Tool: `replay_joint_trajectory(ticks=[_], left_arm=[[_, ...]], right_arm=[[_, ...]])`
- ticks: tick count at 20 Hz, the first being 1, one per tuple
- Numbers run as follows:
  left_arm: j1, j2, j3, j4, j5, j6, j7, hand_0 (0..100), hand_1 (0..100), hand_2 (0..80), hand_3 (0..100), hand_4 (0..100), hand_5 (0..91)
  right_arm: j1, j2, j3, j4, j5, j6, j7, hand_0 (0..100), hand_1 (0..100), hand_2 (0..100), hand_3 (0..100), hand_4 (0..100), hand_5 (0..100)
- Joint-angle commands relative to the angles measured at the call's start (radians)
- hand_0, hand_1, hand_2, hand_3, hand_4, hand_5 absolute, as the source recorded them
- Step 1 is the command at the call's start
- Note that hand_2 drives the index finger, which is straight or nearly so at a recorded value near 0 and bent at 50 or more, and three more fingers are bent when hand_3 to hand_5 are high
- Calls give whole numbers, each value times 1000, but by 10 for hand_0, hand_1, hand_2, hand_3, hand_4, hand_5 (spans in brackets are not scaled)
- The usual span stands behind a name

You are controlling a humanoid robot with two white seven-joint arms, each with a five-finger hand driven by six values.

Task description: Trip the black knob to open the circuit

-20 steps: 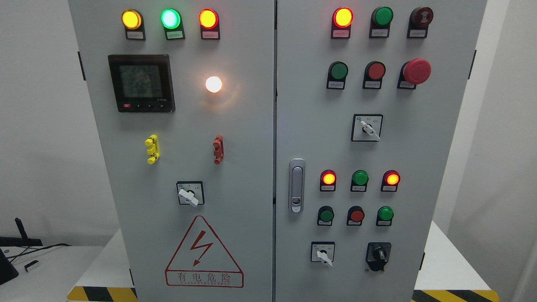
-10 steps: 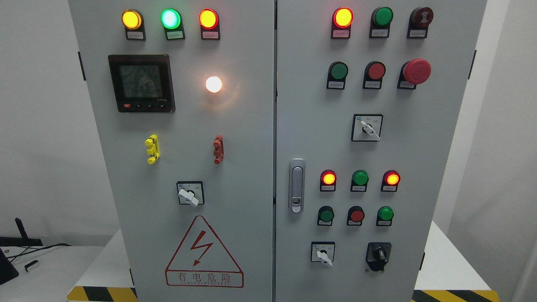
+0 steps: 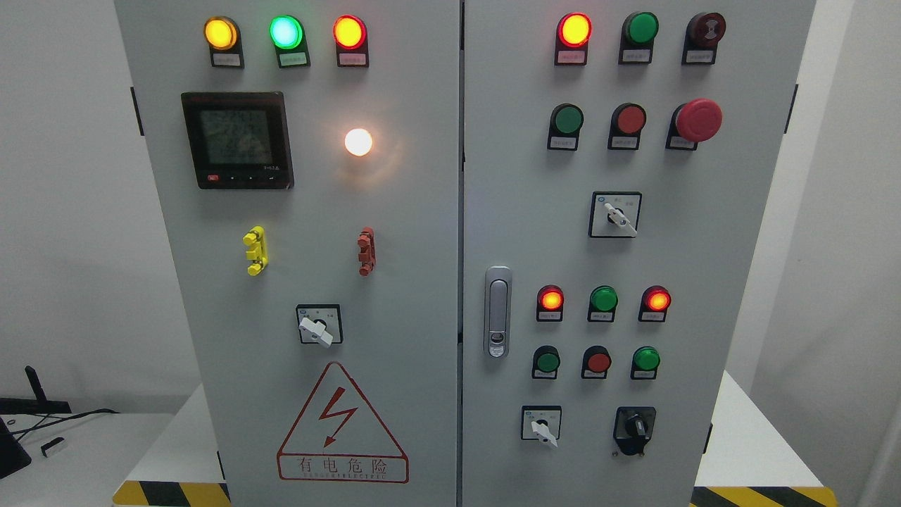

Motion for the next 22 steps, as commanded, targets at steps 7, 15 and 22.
replay_joint_trajectory(ticks=[7, 15, 22], left_arm=[[0, 1, 0, 1, -31, 0, -1, 120, 389, 0, 0, 0, 0], [0, -1, 0, 0, -31, 0, -1, 120, 389, 0, 0, 0, 0], [0, 1, 0, 1, -31, 0, -1, 120, 389, 0, 0, 0, 0]], right_arm=[[90, -7, -101, -750, 3, 70, 40, 262, 639, 294, 698, 706, 807], [-54, -7, -103, -918, 6, 237, 87, 275, 626, 355, 699, 704, 808], [-241, 3, -115, -947, 6, 394, 85, 260, 648, 403, 714, 724, 865]])
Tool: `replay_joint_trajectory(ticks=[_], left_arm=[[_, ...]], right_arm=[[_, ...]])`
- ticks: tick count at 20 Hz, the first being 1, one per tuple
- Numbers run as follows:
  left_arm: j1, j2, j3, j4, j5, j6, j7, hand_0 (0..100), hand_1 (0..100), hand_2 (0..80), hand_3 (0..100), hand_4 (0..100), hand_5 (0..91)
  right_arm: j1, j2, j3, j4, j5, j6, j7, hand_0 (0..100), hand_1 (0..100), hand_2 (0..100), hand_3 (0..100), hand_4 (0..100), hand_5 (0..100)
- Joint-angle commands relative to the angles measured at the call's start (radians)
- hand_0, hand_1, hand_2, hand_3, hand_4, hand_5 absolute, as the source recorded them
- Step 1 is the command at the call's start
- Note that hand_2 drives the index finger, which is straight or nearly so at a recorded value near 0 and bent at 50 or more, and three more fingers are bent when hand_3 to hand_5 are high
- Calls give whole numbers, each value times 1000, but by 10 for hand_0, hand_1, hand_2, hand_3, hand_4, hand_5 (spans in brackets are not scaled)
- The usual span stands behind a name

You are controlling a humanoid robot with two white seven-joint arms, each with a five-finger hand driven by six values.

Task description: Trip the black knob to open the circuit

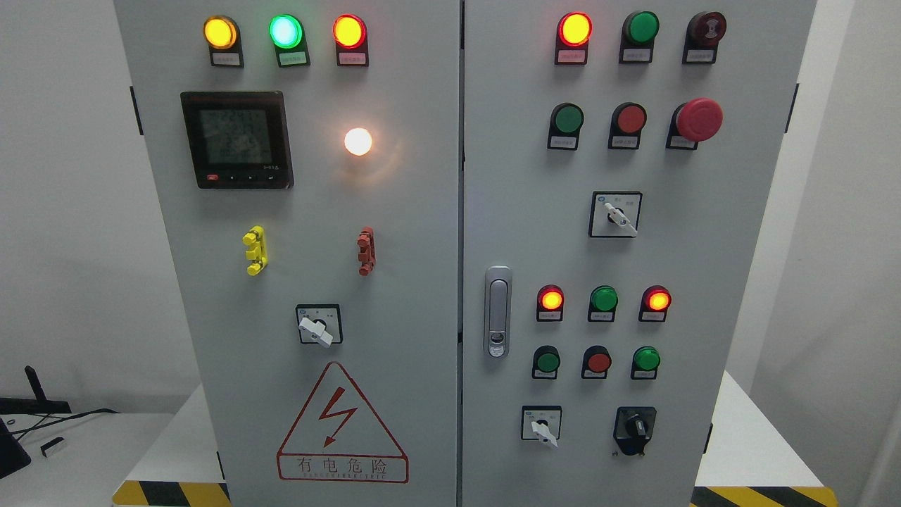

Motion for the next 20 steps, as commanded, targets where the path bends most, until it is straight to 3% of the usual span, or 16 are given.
replay_joint_trajectory(ticks=[1, 4, 8, 12, 15, 17, 20], left_arm=[[0, -1, 0, -1, -31, 0, -1, 120, 389, 0, 0, 0, 0], [0, 0, 0, -1, -31, 0, -1, 120, 389, 0, 0, 0, 0], [0, 0, 0, 1, -31, 0, -1, 120, 389, 0, 0, 0, 0], [0, 0, 0, 1, -31, 0, -1, 120, 389, 0, 0, 0, 0], [0, 0, 0, 1, -31, 0, -1, 120, 389, 0, 0, 0, 0], [0, 0, 0, 1, -31, 0, -1, 120, 389, 0, 0, 0, 0], [0, 0, 0, 1, -31, 0, -1, 120, 389, 0, 0, 0, 0]], right_arm=[[-153, 18, -22, -202, 0, 89, 0, 257, 653, 404, 716, 731, 872], [-233, 18, -19, -207, 5, 164, -2, 254, 658, 411, 733, 752, 893], [-334, 21, -7, -201, 28, 327, -23, 254, 687, 405, 727, 754, 895], [-426, 22, 28, -179, 79, 436, -104, 248, 722, 394, 718, 762, 911], [-472, 24, 69, -134, 83, 464, -147, 254, 732, 390, 720, 768, 924], [-489, 24, 86, -111, 89, 483, -151, 254, 733, 389, 724, 773, 942], [-549, 56, 90, -61, 112, 523, -151, 244, 729, 386, 728, 776, 942]])
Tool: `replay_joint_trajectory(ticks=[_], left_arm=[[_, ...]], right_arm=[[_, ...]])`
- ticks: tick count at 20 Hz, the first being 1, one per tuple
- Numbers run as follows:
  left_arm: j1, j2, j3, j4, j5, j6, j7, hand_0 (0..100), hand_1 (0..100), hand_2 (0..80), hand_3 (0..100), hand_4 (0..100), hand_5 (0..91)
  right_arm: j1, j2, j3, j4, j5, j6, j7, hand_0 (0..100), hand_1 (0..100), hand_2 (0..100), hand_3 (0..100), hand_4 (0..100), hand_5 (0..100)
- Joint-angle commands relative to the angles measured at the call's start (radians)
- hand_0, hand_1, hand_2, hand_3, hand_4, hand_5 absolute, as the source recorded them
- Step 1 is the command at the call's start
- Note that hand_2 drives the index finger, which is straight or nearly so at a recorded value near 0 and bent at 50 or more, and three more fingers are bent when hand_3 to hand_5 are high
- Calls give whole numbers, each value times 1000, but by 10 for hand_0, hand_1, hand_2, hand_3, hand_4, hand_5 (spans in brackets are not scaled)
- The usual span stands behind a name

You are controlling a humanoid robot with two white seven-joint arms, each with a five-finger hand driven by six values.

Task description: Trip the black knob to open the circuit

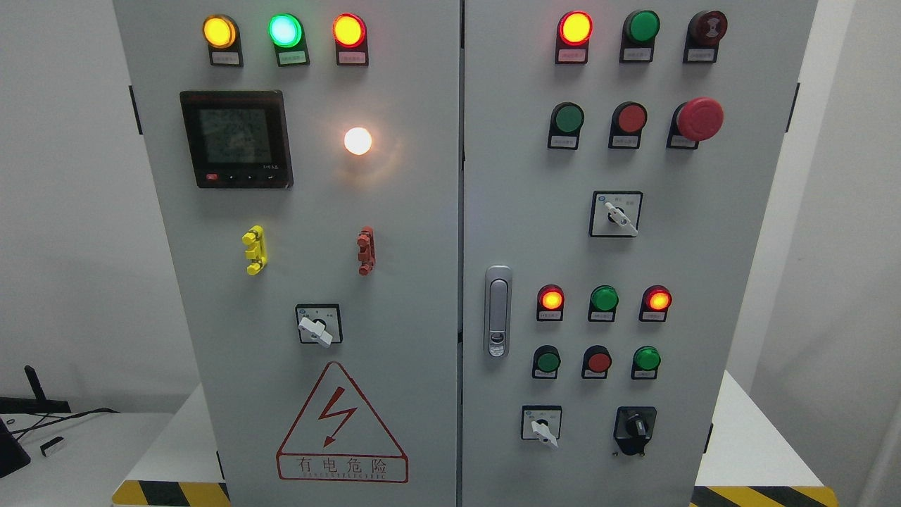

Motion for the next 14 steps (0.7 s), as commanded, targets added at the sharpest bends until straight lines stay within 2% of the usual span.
replay_joint_trajectory(ticks=[1, 4, 9, 14], left_arm=[[0, 1, 0, 1, -31, 0, -1, 120, 389, 0, 0, 0, 0], [0, -1, 0, -1, -31, 0, -1, 120, 389, 0, 0, 0, 0], [0, 0, 0, -1, -31, 0, -1, 120, 389, 0, 0, 0, 0], [0, 1, 0, 1, -31, 0, -1, 120, 389, 0, 0, 0, 0]], right_arm=[[-115, 61, 55, 70, 36, 45, -7, 244, 729, 386, 728, 776, 942], [-152, 78, 56, 87, 39, 98, -5, 246, 728, 385, 732, 779, 942], [-229, 79, 61, 138, 59, 150, -5, 246, 735, 382, 734, 779, 946], [-264, 116, 82, 159, 124, 178, -4, 257, 757, 396, 731, 776, 945]])
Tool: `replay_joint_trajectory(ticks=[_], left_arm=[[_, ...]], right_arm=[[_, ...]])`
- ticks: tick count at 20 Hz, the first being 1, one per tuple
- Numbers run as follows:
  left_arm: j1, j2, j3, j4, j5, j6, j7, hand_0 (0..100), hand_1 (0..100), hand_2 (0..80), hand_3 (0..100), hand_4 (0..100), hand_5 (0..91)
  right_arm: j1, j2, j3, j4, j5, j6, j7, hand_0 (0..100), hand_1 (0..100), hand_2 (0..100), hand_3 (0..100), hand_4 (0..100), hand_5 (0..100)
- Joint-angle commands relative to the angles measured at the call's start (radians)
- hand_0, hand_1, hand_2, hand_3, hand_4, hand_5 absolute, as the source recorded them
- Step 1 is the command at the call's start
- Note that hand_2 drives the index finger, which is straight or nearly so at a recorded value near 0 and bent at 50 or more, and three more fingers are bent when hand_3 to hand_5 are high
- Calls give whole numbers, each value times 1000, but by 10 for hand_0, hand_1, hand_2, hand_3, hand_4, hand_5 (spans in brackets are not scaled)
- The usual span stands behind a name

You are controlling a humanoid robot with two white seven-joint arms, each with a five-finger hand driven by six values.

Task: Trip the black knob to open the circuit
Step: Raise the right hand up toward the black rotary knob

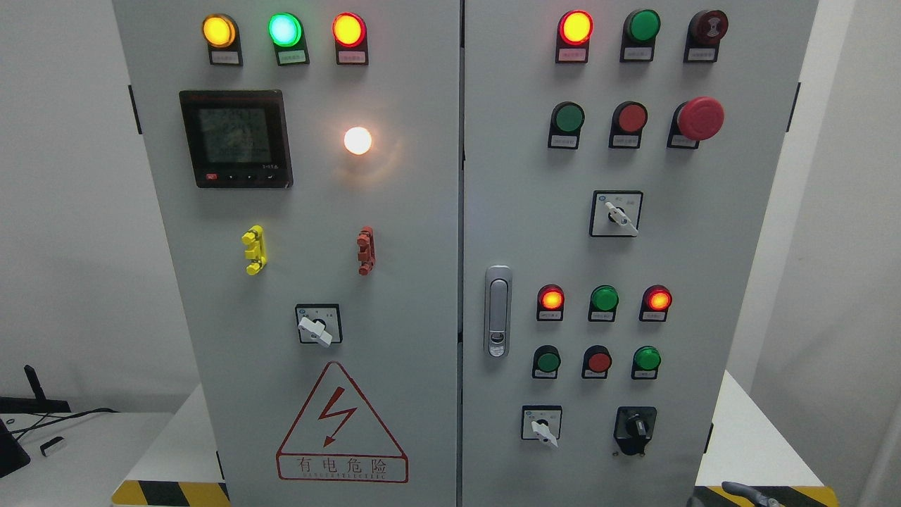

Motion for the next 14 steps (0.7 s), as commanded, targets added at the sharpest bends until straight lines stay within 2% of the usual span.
replay_joint_trajectory(ticks=[1, 6, 14], left_arm=[[0, -1, 0, 1, -31, 0, -1, 120, 389, 0, 0, 0, 0], [0, 1, 0, 1, -31, 0, -1, 120, 389, 0, 0, 0, 0], [0, 1, 0, 1, -31, 0, -1, 120, 389, 0, 0, 0, 0]], right_arm=[[-71, 60, 58, 72, 56, 24, 1, 260, 760, 397, 731, 775, 945], [-79, 60, 80, 70, 64, 27, 1, 266, 761, 408, 734, 775, 944], [-106, 60, 75, 101, 64, 59, 1, 294, 754, 418, 742, 778, 944]])
